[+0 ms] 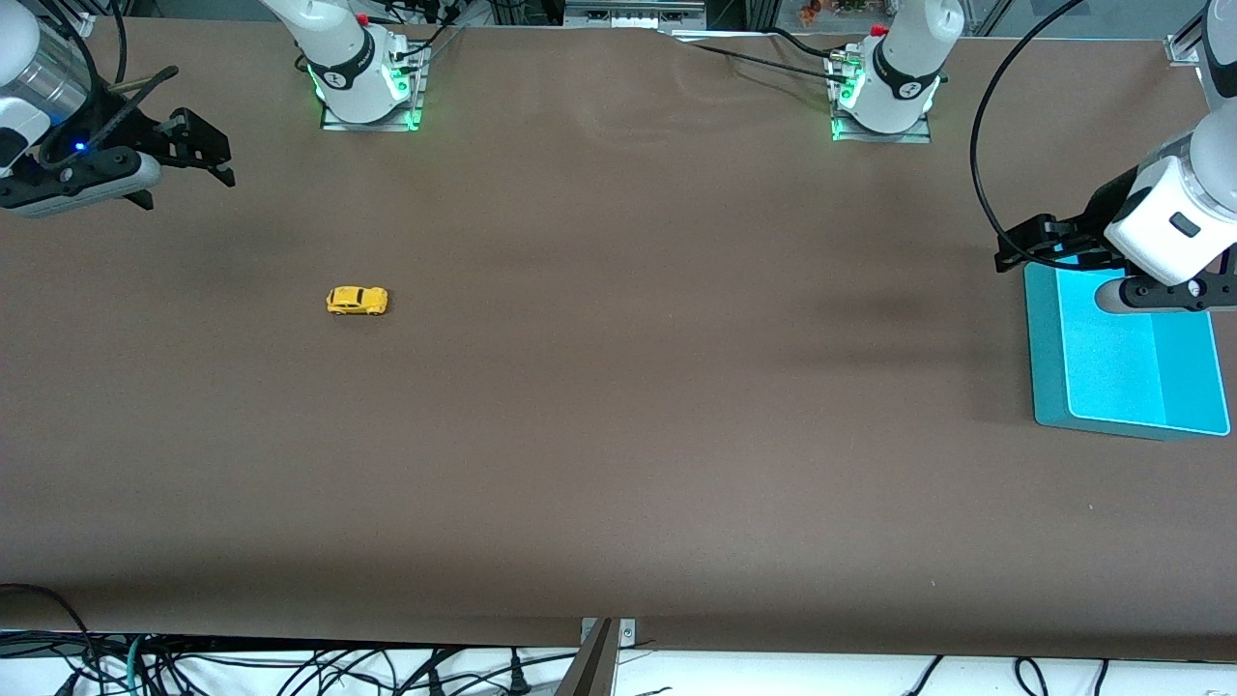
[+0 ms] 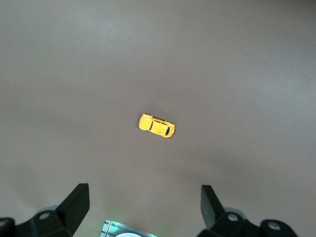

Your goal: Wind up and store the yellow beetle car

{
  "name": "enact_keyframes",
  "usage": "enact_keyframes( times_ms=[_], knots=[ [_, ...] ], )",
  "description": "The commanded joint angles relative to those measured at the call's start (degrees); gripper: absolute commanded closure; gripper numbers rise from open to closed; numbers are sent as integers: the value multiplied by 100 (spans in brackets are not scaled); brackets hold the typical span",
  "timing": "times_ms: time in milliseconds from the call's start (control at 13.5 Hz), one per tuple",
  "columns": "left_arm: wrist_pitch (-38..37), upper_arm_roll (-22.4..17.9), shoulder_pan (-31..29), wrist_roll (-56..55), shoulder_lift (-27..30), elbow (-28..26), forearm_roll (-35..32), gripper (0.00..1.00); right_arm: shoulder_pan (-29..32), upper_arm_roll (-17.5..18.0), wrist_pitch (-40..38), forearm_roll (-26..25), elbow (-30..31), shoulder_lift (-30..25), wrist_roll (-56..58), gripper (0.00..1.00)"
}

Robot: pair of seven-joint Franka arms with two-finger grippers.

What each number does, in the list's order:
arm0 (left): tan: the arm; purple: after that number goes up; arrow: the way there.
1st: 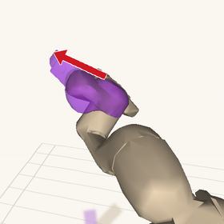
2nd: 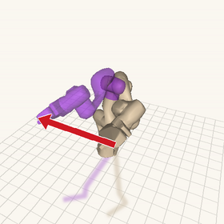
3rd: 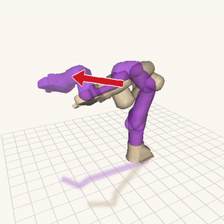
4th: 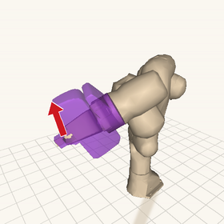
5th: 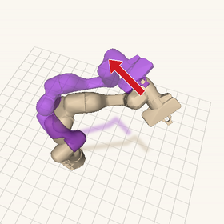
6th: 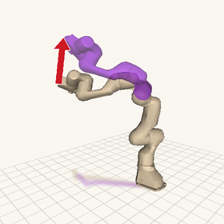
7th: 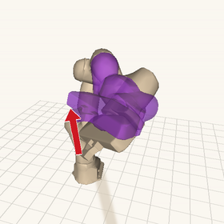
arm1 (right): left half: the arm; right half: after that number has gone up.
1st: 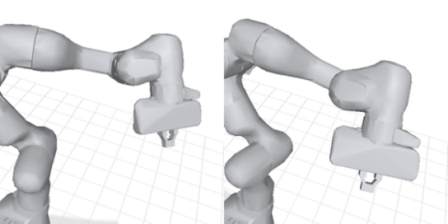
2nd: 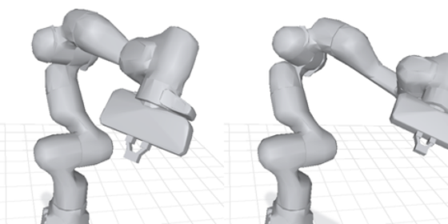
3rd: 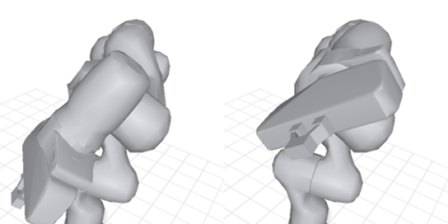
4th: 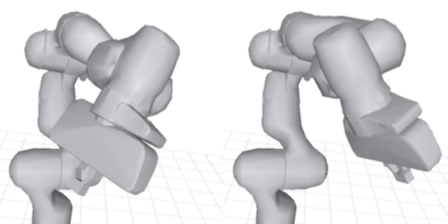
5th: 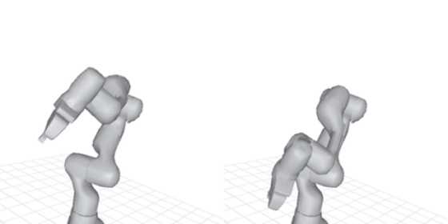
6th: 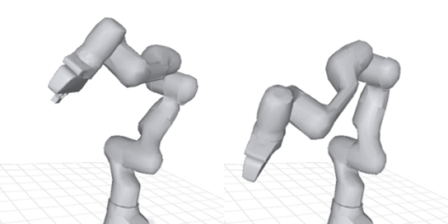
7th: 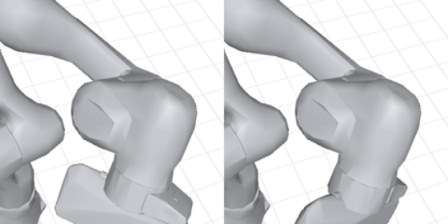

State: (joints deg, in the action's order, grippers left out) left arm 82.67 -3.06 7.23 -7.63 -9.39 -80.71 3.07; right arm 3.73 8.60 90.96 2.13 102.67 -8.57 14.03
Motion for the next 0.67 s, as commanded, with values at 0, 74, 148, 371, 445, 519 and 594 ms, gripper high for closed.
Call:
enact_keyframes(
  times_ms=[0,74,148,371,445,519,594],
  knots=[
    [-50,7,-55,7,-81,178,115,0,23,54,-123,-20,-54,-22,-32,0],
    [-49,7,-55,7,-81,178,107,0,23,62,-123,-20,-54,-13,-32,0],
    [-49,7,-55,7,-81,178,107,0,14,62,-123,-20,-54,-13,-40,0],
    [-49,7,-55,7,-81,178,107,0,14,220,-131,-11,-45,-5,-40,0],
    [-49,7,-55,7,-81,178,107,0,14,282,-97,-11,-19,13,-40,0],
    [-49,7,-55,7,-81,178,107,0,5,308,-131,7,-1,22,-49,0],
    [-49,7,-55,7,-81,178,107,0,5,343,-132,7,7,39,-49,0]
  ],
)
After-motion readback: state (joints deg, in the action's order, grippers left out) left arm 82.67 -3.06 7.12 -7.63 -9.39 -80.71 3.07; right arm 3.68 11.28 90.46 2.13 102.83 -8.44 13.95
